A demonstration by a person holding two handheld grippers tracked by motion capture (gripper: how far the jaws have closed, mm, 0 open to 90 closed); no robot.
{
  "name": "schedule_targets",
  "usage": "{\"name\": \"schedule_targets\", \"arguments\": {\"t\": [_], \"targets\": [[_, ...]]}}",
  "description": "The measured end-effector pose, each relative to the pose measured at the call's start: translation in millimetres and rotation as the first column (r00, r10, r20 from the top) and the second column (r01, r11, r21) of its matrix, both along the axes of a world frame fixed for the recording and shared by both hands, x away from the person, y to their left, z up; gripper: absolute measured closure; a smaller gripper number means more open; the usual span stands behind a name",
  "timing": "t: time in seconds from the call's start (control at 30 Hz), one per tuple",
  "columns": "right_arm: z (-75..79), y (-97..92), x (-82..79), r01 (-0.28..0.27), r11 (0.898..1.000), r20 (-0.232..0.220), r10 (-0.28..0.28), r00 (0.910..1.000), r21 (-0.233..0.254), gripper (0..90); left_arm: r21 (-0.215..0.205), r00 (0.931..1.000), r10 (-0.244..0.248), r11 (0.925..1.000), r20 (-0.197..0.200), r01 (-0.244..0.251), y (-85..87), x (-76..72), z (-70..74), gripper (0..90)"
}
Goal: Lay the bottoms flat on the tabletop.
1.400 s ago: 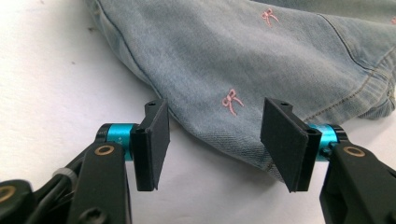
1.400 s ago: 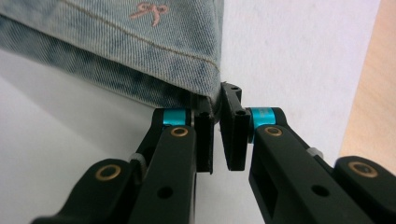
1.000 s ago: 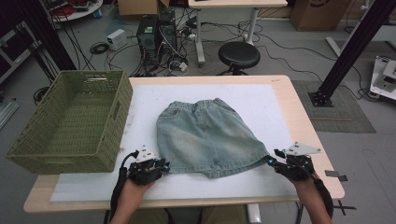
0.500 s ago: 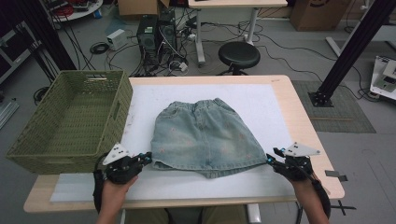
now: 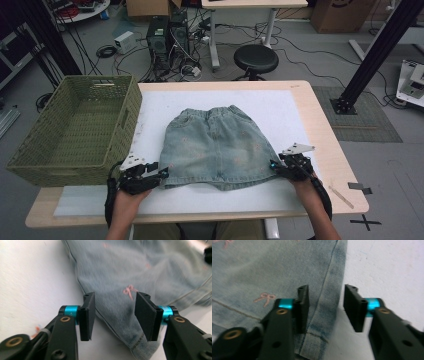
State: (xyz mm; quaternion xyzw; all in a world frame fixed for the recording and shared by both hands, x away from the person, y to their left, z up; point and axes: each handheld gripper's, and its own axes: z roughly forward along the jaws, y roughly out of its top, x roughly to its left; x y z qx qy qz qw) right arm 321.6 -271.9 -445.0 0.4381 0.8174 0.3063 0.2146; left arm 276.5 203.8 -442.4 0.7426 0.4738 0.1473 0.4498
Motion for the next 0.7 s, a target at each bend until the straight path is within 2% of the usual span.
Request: {"name": "schedule_targets", "arguments": {"t": [0.07,0.1,0.13,0.17,0.2,0.23,0.27,0.3,0.33,0.37,0.4,0.43,0.53,0.6,0.63,0.7], "targets": [[-0.2,-0.6,-0.1,-0.03,0.999,-0.009,0.03,0.9995,0.02,76.5,0.036,0.9994,-0.017,0.9992,-0.031,0.018,-7.6,1.8,-5.8,48.8],[-0.3,0.4,-1.8,-0.051,0.999,0.0,0.051,0.9987,0.011,84.1,0.06,0.9984,-0.033,0.9976,-0.047,0.036,-11.7,2.3,-8.6,49.0],[-0.5,0.8,-2.8,-0.066,0.998,0.011,0.066,0.9978,-0.005,85.9,0.06,0.9984,-0.033,0.9976,-0.047,0.036,-11.7,2.3,-8.6,49.2],[0.1,0.2,-3.2,-0.072,0.997,0.011,0.072,0.9974,-0.01,86.9,0.111,0.9994,-0.031,0.9932,-0.014,0.033,-16.6,-0.7,-8.9,52.7],[1.3,-1.2,-4.0,-0.068,0.998,0.023,0.069,0.9974,-0.018,87.3,0.094,0.999,-0.04,0.9947,-0.018,0.042,-15.9,-1.2,-8.1,63.8],[2.7,-3.3,-5.2,-0.053,0.998,0.035,0.053,0.998,-0.017,87.5,0.093,0.9994,-0.033,0.9951,0.0,0.033,-15.8,-2.0,-7.3,76.3],[4.1,-6.3,-5.9,-0.036,0.999,0.052,0.037,0.998,-0.013,87.6,0.094,0.9994,-0.032,0.9951,0.015,0.031,-15.4,-2.4,-5.9,83.1],[5.5,-9.5,-6.4,-0.018,1.0,0.069,0.018,0.9975,-0.01,87.7,0.084,0.9992,-0.034,0.9959,0.021,0.032,-14.4,-2.0,-4.0,85.3],[5.5,-9.5,-6.4,-0.018,1.0,0.069,0.018,0.9975,-0.01,87.7,0.084,0.9992,-0.034,0.9959,0.021,0.032,-14.4,-2.0,-4.0,85.7],[7.7,-12.7,-6.1,0.005,1.0,0.096,-0.003,0.9954,-0.012,87.7,0.062,0.9986,-0.021,0.9979,0.049,0.018,-14.6,0.3,0.5,86.0],[7.7,-12.7,-6.1,0.005,1.0,0.096,-0.003,0.9954,-0.012,87.7,0.062,0.9986,-0.021,0.9979,0.049,0.018,-14.6,0.3,0.5,86.1],[9.2,-10.2,-4.9,0.027,0.999,0.129,-0.023,0.9914,-0.031,87.7,0.043,0.9978,-0.002,0.9991,0.066,-0.001,-15.2,6.2,5.4,86.1],[10.3,-3.2,-0.1,0.069,0.995,0.196,-0.055,0.9792,-0.068,87.5,0.049,0.9947,0.049,0.9974,0.091,-0.054,-16.7,20.1,8.7,86.2],[9.6,2.7,5.3,0.09,0.991,0.225,-0.066,0.9721,-0.095,87.3,0.058,0.9937,0.06,0.9962,0.095,-0.066,-17.7,24.8,8.1,86.3],[8.8,5.7,7.8,0.097,0.989,0.229,-0.07,0.971,-0.108,87.0,0.076,0.9937,0.067,0.9943,0.089,-0.074,-20.7,31.5,4.5,86.2],[6.6,8.4,11.8,0.101,0.99,0.212,-0.078,0.9741,-0.102,84.3,0.072,0.9942,0.078,0.9939,0.075,-0.083,-21.7,32.5,1.8,80.2]]}}
